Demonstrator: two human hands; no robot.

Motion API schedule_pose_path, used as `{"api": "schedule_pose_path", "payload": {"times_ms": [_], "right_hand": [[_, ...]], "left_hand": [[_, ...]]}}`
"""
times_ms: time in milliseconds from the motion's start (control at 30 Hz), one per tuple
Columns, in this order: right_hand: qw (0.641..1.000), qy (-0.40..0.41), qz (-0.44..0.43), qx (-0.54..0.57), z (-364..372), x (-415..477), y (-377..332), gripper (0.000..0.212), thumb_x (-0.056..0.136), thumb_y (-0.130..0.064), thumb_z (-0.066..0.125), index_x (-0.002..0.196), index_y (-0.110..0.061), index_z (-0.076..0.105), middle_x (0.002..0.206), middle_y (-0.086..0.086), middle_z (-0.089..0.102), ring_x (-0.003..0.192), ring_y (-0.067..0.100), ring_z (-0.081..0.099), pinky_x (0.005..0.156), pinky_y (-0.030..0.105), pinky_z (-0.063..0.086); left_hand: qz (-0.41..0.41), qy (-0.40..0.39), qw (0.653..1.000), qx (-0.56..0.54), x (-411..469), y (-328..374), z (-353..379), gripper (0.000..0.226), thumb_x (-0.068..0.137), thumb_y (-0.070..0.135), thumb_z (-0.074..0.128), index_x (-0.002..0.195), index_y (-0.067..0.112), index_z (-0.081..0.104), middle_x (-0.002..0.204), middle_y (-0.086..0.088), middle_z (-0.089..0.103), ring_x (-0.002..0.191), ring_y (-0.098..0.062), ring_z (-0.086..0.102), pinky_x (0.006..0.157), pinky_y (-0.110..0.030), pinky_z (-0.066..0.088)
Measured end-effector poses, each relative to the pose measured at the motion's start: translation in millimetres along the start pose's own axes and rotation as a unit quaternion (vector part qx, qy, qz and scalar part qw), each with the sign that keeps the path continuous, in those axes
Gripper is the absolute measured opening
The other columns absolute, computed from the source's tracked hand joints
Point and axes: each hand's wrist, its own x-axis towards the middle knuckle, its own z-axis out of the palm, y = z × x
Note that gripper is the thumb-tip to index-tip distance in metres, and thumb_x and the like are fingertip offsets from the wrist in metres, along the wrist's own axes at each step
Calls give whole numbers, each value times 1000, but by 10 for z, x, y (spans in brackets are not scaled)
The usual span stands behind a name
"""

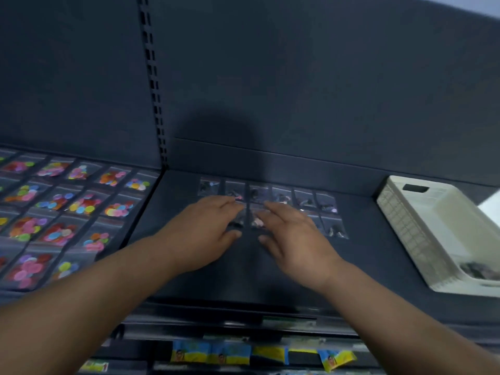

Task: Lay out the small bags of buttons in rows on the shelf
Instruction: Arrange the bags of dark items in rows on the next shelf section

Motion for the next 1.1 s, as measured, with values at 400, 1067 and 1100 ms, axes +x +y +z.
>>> {"api": "schedule_pose_path", "payload": {"times_ms": [400, 1067, 1100], "right_hand": [[988, 72, 138, -9, -1040, -791, 1614, 51, 93, -34, 53, 141, -19, 42, 151, 3, 34, 139, 18, 29, 110, 20, 17], [942, -243, 227, 50, -721, -1029, 3501, 83, 67, -35, 80, 137, -26, 38, 128, 1, 43, 112, 21, 50, 88, 29, 44], [945, -242, 216, 48, -704, -1014, 3518, 73, 67, -33, 80, 130, -24, 44, 119, 1, 46, 105, 21, 51, 81, 28, 43]], "left_hand": [[93, -12, 996, -2, 1066, 1539, 185, 66, 93, 49, 46, 149, 25, 21, 157, 4, 20, 144, -11, 15, 113, -20, 10], [51, -144, 988, -27, 2144, 2845, 859, 78, 88, 56, 51, 151, 29, 13, 159, 11, 10, 144, -10, 13, 113, -23, 13], [46, -146, 988, -31, 2156, 2848, 863, 80, 87, 57, 52, 151, 29, 13, 159, 11, 9, 144, -9, 12, 114, -23, 13]]}}
